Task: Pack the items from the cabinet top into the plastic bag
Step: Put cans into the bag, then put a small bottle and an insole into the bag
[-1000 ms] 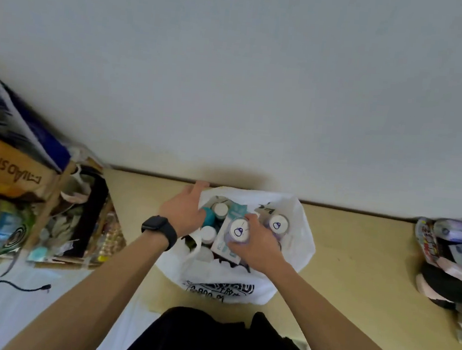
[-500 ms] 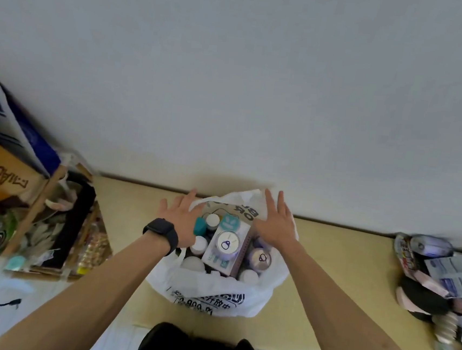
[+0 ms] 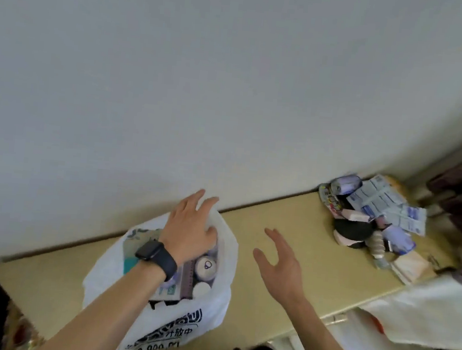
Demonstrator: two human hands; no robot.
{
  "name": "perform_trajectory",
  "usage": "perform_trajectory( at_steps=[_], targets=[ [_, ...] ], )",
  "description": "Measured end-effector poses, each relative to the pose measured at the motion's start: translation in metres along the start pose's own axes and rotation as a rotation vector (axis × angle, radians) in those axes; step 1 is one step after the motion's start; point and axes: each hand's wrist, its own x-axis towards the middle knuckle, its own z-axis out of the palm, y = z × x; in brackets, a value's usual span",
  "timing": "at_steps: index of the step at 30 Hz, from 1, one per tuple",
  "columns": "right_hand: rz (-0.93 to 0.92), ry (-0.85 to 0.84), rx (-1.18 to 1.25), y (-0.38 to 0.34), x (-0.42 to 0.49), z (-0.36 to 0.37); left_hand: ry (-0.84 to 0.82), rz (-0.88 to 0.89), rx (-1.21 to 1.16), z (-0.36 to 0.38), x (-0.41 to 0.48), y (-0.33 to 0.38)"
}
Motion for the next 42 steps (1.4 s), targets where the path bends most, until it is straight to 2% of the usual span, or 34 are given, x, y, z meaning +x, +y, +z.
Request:
perform_trajectory(
  at_steps=[4, 9, 17, 25, 28, 32, 35, 38, 42],
  targets=[
    [0.140, 0.143, 0.083, 0.046, -0.002, -0.063, -0.108, 0.126, 0.035, 0.038, 0.043, 0.078],
    [0.313, 0.240, 0.117, 0.110, 0.020, -0.135, -0.294, 0.209, 0.106, 0.103, 0.091, 0.162],
    [0.550, 0.191, 0.043, 0.212, 0.083, -0.217, -0.504, 0.266, 0.227, 0.195, 0.171, 0.254],
    [0.437, 0.222, 0.032, 0.248, 0.211, -0.271, -0.479, 0.259, 0.202, 0.263, 0.265, 0.310],
    [0.371, 0.200, 0.028, 0.249, 0.253, -0.272, -0.523, 0.267, 0.210, 0.289, 0.283, 0.316],
    [0.286, 0.223, 0.071, 0.250, 0.278, -0.263, -0.510, 0.197, 0.084, 0.318, 0.296, 0.318],
    [0.209, 0.325, 0.088, 0.248, 0.269, -0.255, -0.424, 0.218, 0.106, 0.330, 0.306, 0.316],
    [0.203, 0.511, 0.281, 0.233, 0.243, -0.263, -0.329, 0.245, 0.153, 0.330, 0.310, 0.317],
    [0.222, 0.681, 0.553, 0.217, 0.199, -0.283, -0.256, 0.084, -0.210, 0.307, 0.295, 0.306]
  ],
)
